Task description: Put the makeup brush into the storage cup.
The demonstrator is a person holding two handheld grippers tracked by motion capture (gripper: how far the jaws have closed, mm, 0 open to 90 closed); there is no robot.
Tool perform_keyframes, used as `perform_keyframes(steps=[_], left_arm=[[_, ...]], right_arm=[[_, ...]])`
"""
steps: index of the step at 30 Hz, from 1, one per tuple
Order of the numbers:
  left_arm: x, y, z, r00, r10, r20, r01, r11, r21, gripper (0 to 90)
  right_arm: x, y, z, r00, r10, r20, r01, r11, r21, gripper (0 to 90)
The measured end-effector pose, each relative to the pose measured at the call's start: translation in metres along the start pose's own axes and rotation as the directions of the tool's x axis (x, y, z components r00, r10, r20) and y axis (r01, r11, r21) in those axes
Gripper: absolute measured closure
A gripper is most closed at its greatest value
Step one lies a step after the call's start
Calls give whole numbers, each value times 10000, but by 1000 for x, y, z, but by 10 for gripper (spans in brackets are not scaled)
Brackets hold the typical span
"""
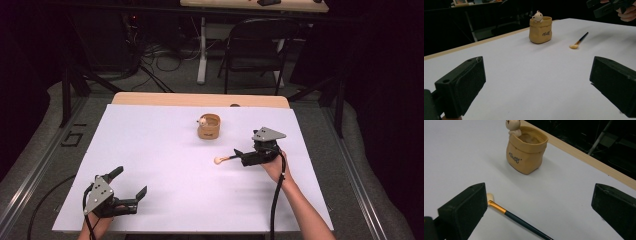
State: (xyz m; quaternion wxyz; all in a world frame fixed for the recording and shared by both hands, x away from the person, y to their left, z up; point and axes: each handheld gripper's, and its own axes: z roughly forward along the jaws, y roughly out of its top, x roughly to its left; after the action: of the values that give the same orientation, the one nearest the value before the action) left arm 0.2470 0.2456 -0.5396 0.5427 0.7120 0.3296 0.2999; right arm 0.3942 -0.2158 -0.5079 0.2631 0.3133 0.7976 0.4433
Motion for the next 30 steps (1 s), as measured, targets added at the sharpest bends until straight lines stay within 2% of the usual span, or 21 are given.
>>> perform_keyframes(steps=[1,8,13,15,18,26,28,30], left_arm=[[0,0,0,10000,-18,1,18,10000,-4,1],[0,0,0,10000,3,-1,-3,10000,11,2],[0,0,0,10000,-18,6,18,10000,-2,2],[0,0,0,10000,-27,0,27,10000,14,2],[0,0,0,10000,-15,6,15,10000,15,1],[0,0,0,10000,-44,12,44,10000,-6,1],[0,0,0,10000,-62,22,62,10000,-6,1],[0,0,0,10000,-61,22,61,10000,-4,1]], right_arm=[[-2,2,2,9999,-44,-167,48,9997,224,0],[-8,7,3,9996,-163,-218,173,9987,479,16],[-15,10,6,9960,-403,-803,476,9946,919,0],[-16,10,6,9952,-452,-869,537,9938,978,0],[-17,12,10,9914,-763,-1062,905,9866,1358,0],[-22,19,13,9867,-1072,-1225,1267,9781,1651,0],[-24,22,13,9844,-1134,-1348,1387,9707,1961,0],[-25,23,14,9848,-1128,-1318,1370,9719,1915,0]])
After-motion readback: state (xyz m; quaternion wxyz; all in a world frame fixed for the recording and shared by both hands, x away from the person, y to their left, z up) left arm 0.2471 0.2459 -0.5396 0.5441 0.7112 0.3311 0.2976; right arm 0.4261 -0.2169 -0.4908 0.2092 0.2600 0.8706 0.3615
